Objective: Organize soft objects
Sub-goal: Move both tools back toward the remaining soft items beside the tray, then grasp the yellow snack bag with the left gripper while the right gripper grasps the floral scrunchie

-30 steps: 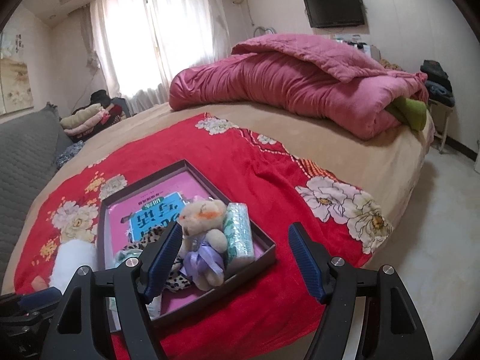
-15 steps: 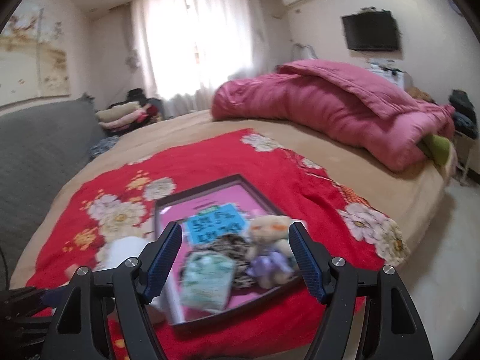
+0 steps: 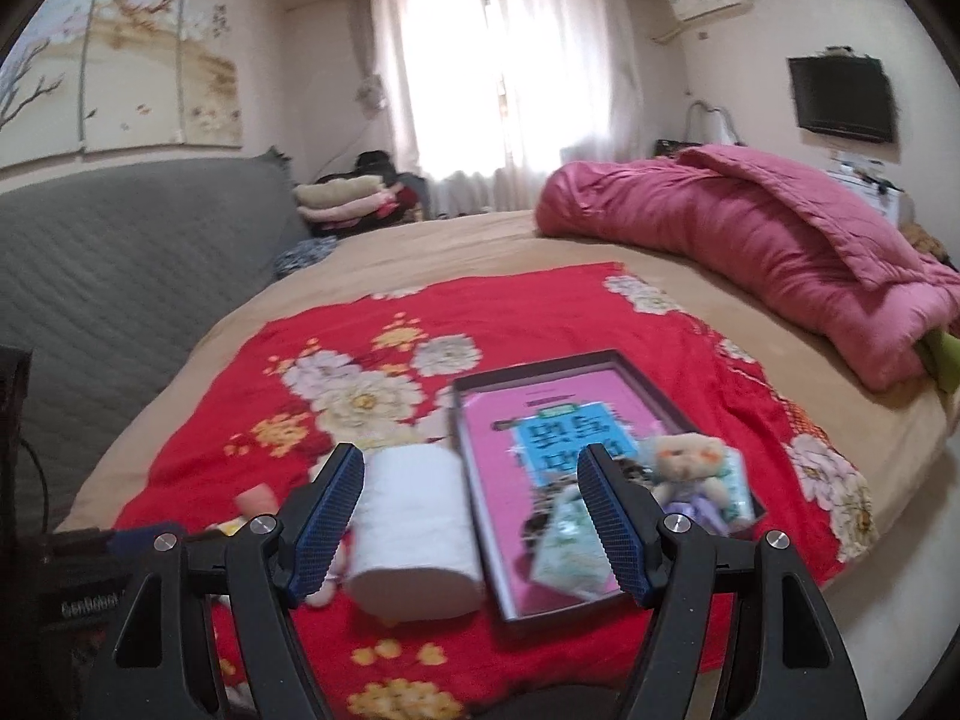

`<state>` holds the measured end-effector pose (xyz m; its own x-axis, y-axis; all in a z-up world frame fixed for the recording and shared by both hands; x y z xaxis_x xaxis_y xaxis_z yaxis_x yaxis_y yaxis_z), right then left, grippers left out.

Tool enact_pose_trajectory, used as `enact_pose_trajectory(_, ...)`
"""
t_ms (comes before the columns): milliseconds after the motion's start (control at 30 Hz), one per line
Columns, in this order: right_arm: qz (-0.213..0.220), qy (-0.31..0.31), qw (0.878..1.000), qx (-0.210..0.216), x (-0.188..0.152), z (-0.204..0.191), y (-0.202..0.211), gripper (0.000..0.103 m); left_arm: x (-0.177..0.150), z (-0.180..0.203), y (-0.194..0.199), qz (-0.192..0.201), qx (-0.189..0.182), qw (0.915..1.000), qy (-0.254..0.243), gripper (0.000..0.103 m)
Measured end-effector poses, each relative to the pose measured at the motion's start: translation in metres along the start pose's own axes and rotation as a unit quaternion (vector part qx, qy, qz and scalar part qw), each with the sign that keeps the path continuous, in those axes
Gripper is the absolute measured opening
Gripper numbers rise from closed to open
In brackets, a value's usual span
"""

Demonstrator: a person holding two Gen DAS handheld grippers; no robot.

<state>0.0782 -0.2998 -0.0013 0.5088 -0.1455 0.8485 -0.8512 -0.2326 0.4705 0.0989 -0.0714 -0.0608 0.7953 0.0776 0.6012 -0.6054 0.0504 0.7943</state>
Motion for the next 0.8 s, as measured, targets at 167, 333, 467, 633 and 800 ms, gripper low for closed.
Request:
enact_pose_trajectory(167,-0.015,0.027,0.999,0.026,-0.004,-0.037,-0.006,0.075,-0.002,-0.045,-0.003,-0.006,0.018,0.9992,0.035,0.050)
enact_pose_trajectory(333,-0.034,0.062,0.996,0.048,-0.012,-0.074,-0.014,0.075,-0.010,-0.075,-0.011,-0.023,0.022,0.9979,0.057,0.051)
enact_pose_trajectory(467,-0.046,0.083,0.994,0.062,-0.018,-0.095,-0.018,0.075,-0.019,-0.085,-0.023,-0.044,0.010,0.9961,0.076,0.051)
enact_pose_trajectory(633,-0.063,0.105,0.989,0.079,-0.029,-0.118,-0.027,0.075,-0.030,-0.088,-0.041,-0.067,-0.011,0.9935,0.091,0.051)
enact_pose_trajectory(800,-0.081,0.121,0.985,0.087,-0.042,-0.131,-0.038,0.075,-0.034,-0.090,-0.061,-0.088,-0.046,0.9879,0.119,0.051)
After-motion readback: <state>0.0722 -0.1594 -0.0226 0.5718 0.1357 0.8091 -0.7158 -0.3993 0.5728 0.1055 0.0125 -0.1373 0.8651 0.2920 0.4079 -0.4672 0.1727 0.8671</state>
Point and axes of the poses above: each gripper's, at about its wrist camera, not at the fingertips, and y roughly against the way its jaws point, z to its right, x to its top, the point moved 10 cm from there along -y, roughly the way its jaws point, and after that the axes turned 13 degrees about x, right-handed, at the moved point
